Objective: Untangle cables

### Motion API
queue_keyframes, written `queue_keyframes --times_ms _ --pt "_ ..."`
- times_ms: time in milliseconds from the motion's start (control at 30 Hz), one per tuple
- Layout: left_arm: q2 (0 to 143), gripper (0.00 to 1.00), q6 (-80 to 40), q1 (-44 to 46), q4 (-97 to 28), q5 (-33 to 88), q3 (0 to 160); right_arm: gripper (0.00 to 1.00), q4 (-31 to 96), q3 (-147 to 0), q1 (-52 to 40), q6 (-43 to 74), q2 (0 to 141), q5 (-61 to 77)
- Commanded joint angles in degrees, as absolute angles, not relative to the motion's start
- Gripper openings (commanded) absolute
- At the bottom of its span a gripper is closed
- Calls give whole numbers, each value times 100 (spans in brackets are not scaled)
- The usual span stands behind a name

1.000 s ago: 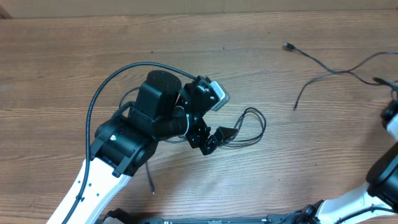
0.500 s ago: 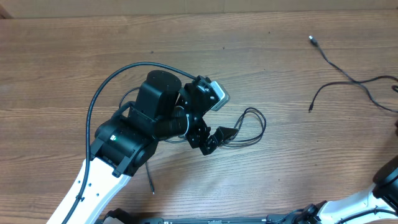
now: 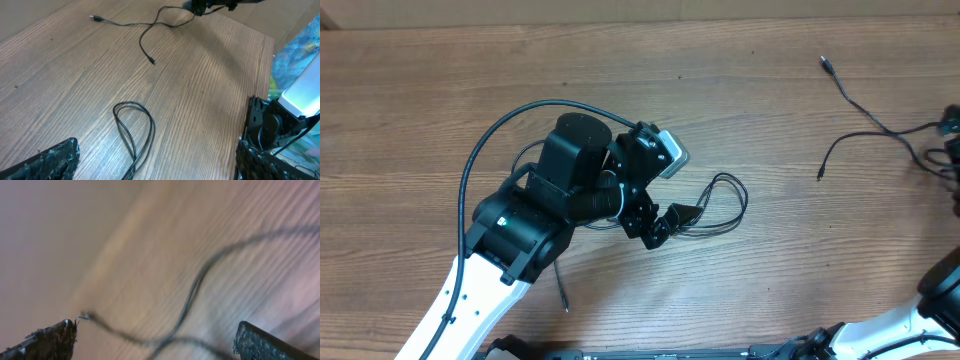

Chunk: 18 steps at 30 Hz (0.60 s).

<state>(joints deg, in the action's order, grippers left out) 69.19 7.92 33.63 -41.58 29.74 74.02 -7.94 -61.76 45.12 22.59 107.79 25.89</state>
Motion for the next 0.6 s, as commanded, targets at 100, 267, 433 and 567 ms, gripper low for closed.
queue_keyframes --times_ms 100,267,433,567 --pt "6932 100 860 3339 -4139 2941 7507 100 152 -6283 3791 1186 10606 1623" --pt "6932 100 860 3339 -4141 2941 7507 100 690 -6281 3107 1186 10606 436" --pt "6932 100 860 3339 -4139 2941 7507 100 1302 -6281 2578 1190 10606 -996" --pt "6932 100 860 3339 -4139 2941 7507 100 1605 -6281 2471 1264 10608 -1391"
